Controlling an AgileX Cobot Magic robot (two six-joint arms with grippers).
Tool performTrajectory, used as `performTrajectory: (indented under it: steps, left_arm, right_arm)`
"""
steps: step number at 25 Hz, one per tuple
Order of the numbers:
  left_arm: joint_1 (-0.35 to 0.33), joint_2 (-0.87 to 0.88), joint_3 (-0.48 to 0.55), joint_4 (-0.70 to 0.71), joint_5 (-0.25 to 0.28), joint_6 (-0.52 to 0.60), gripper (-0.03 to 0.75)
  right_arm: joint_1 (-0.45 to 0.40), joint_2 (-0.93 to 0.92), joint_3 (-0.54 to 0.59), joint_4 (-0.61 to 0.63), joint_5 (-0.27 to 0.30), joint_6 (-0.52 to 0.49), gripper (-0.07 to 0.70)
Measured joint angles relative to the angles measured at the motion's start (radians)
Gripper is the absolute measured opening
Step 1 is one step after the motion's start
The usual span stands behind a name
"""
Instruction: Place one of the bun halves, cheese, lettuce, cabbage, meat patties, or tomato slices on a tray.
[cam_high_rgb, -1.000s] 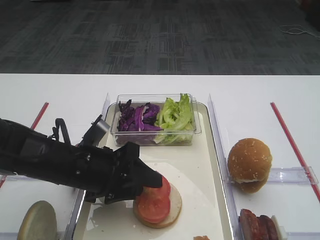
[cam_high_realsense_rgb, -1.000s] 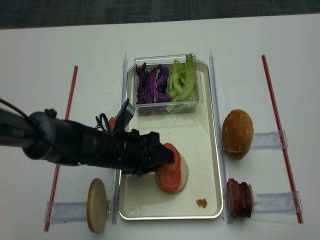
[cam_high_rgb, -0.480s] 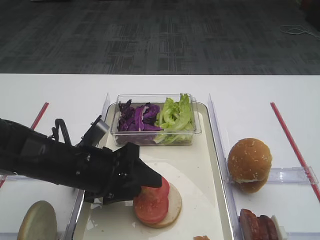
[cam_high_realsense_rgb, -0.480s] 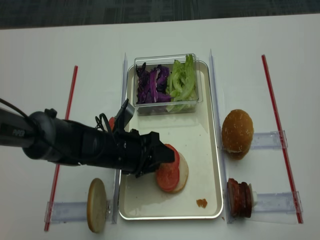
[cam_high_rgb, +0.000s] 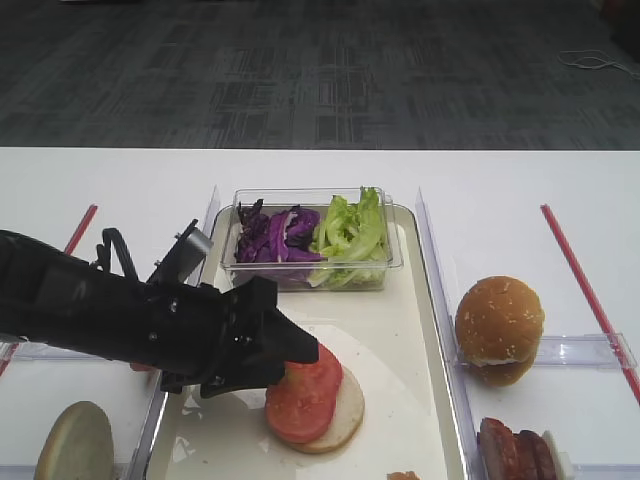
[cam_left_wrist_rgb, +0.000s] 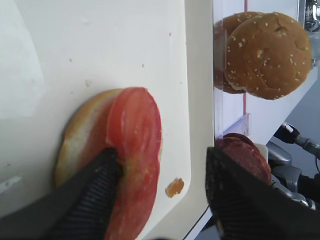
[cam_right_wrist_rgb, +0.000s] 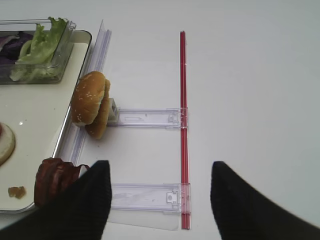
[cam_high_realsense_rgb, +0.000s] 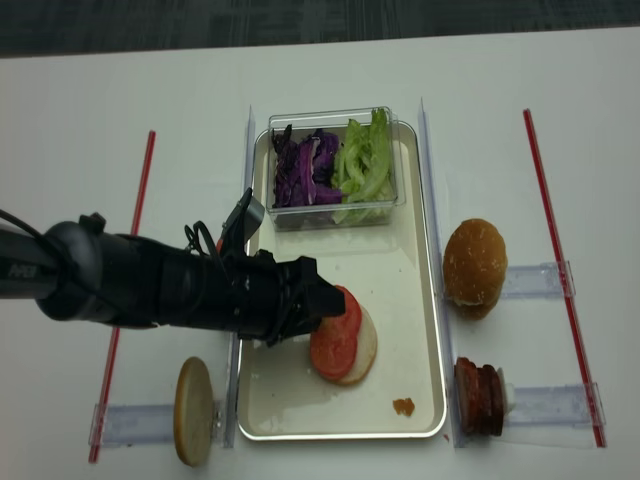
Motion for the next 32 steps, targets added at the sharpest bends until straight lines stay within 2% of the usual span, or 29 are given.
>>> performTrajectory:
  steps: [5, 11, 18, 23, 32]
  left_arm:
    - [0.0, 0.0, 0.0, 0.013, -0.004, -0.018, 0.376]
    - [0.0, -0.034, 0.0, 0.043, -0.046, -0.037, 0.376]
    - [0.002, -0.071, -0.016, 0.106, -0.058, -0.09, 0.376]
    - [0.004, -0.112, -0.071, 0.238, -0.082, -0.188, 0.376]
    - [0.005, -0.17, -0.215, 0.534, -0.081, -0.454, 0.376]
  right_arm:
    - [0.0, 0.0, 0.0, 0.0, 0.0, 0.0, 0.452]
    - [0.0, 0.0, 0.0, 0.0, 0.0, 0.0, 0.452]
    - [0.0, 0.0, 0.0, 0.0, 0.0, 0.0, 0.452]
    - [0.0, 0.0, 0.0, 0.0, 0.0, 0.0, 0.452]
    - [0.0, 0.0, 0.0, 0.0, 0.0, 0.0, 0.452]
